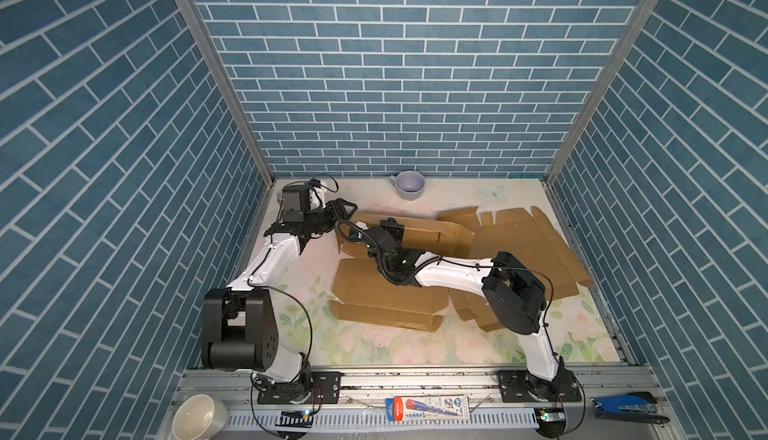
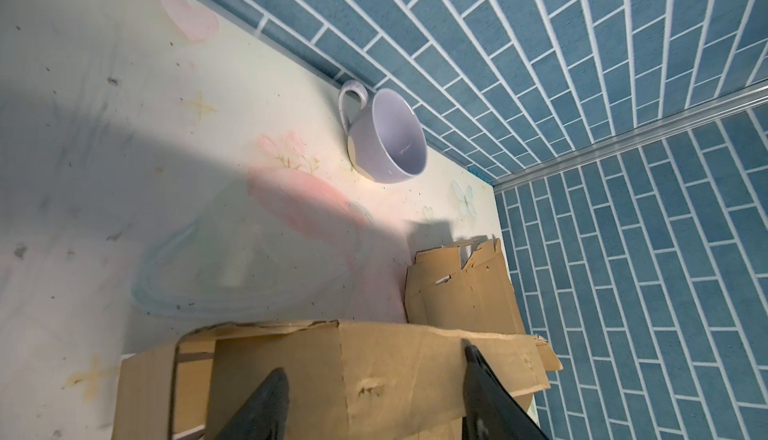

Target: Fold the paper box

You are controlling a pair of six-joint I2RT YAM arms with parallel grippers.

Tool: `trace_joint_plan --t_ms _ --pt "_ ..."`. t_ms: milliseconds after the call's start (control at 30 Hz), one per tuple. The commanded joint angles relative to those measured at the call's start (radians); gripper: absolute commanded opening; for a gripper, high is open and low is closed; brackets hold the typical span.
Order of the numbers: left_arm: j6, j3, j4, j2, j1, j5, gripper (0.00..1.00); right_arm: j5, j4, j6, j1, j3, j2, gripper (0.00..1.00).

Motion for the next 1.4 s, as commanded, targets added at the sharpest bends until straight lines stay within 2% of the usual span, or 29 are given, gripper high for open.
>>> trace_joint_plan --t_ms 0,233,333,400,600,733,800,867,967,1100,1233,1367 --pt "-0.008 -0.029 0.038 0.01 -0.018 0.034 0.67 -0.029 -0.063 0.103 -0.002 -0.023 -0.002 0.0" --pt "0.002 -0.061 0.025 0.013 -0.02 0.029 0.66 -0.058 -0.098 0.157 -0.011 -0.032 -0.014 0.0" --pt "-0.037 -0.071 0.079 0.029 -0.02 0.062 0.65 -0.063 -0.092 0.158 -0.013 -0.036 -0.007 0.0" --pt "-0.014 -0.052 0.051 0.016 -0.012 0.071 0.64 -0.063 -0.081 0.153 -0.019 -0.042 -0.003 0.0" --pt "0.054 0.003 -0.029 -0.055 0.132 0.087 0.63 -0.079 -0.039 0.124 -0.031 -0.084 -0.032 0.0" --pt "0.149 0.029 -0.11 -0.042 0.207 -0.037 0.59 -0.082 0.013 0.082 -0.031 -0.107 -0.039 0.0" --pt "0.2 0.042 -0.136 0.003 0.21 -0.115 0.56 -0.088 0.027 0.074 -0.034 -0.112 -0.043 0.0" --pt "0.222 0.056 -0.137 0.077 0.21 -0.133 0.54 -0.095 0.04 0.069 -0.037 -0.116 -0.048 0.0" --pt "0.226 0.08 -0.1 0.188 0.208 -0.094 0.54 -0.114 0.059 0.065 -0.042 -0.12 -0.053 0.0" --pt "0.289 0.11 -0.103 0.274 0.184 -0.063 0.56 -0.126 0.084 0.05 -0.045 -0.123 -0.056 0.0" --pt "0.393 0.13 -0.149 0.307 0.144 -0.034 0.57 -0.141 0.09 0.047 -0.051 -0.128 -0.068 0.0" --pt "0.442 0.097 -0.156 0.303 0.13 0.033 0.58 -0.149 0.09 0.042 -0.057 -0.124 -0.079 0.0"
